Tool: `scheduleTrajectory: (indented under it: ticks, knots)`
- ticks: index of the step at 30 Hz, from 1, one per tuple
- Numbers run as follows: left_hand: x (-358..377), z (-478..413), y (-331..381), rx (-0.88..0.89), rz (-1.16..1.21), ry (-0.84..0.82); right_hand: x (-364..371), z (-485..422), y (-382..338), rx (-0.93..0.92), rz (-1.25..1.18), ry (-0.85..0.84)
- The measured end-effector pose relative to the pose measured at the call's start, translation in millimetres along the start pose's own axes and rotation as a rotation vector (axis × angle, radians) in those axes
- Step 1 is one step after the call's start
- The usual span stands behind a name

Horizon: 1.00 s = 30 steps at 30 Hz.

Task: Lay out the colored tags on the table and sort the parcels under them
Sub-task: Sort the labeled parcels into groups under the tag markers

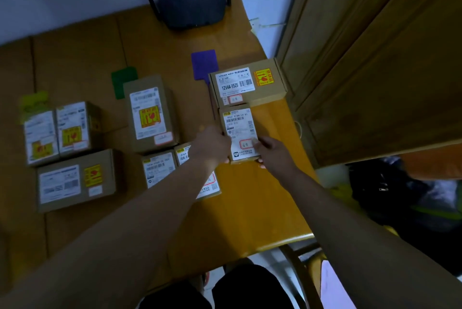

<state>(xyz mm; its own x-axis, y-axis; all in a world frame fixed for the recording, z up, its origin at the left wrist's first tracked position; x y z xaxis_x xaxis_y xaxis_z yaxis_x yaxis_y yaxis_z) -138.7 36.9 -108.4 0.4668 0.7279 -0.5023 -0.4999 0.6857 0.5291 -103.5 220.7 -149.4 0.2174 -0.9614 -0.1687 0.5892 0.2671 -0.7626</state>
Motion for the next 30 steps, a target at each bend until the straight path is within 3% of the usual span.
scheduleTrajectory:
  ticks: [5,9,11,15,20,30]
  knots:
    - [-2.3,-4.9,-3.1,-0.038,0.091,0.018,-1.1,-5.0,-4.5,-0.023,-0.059,0.041]
    - [-16.6,9.1,-7.4,-0.077,0.222,0.096,-11.8,5.4,-19.4,-0.031,0.029,0.302]
    - [-30.4,19.6,-4.3,-0.055,0.36,0.138,-12.2,13.7,-39.5,-0.09,-0.058,0.361]
    - [-70.3,53.0,8.3,0.083,0.659,0.156,11.7,24.7,-97.1,-0.182,-0.159,0.131]
    - [-138.3,108.5,-3.4,0.245,0.709,0.234,82.2,43.3,-175.5,-0.24,-0.132,-0.207]
    - [-253.1,225.5,-137.5,0.183,0.748,0.469,260.8,96.0,-248.6,-0.335,0.06,-0.585]
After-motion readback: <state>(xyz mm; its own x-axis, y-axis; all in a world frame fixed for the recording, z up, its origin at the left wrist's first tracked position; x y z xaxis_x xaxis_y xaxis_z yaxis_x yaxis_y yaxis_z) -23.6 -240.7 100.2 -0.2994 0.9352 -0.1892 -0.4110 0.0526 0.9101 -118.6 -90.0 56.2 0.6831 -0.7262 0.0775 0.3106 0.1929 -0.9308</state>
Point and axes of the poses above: each hand's wrist, its own z-axis away from the middle knuckle, its own x-axis out of the palm, y = z × x, the point moved 4 cm from there along -z, towards the middle knuckle, and after that the axes turned 6 degrees about -y, right-handed, at the moved point
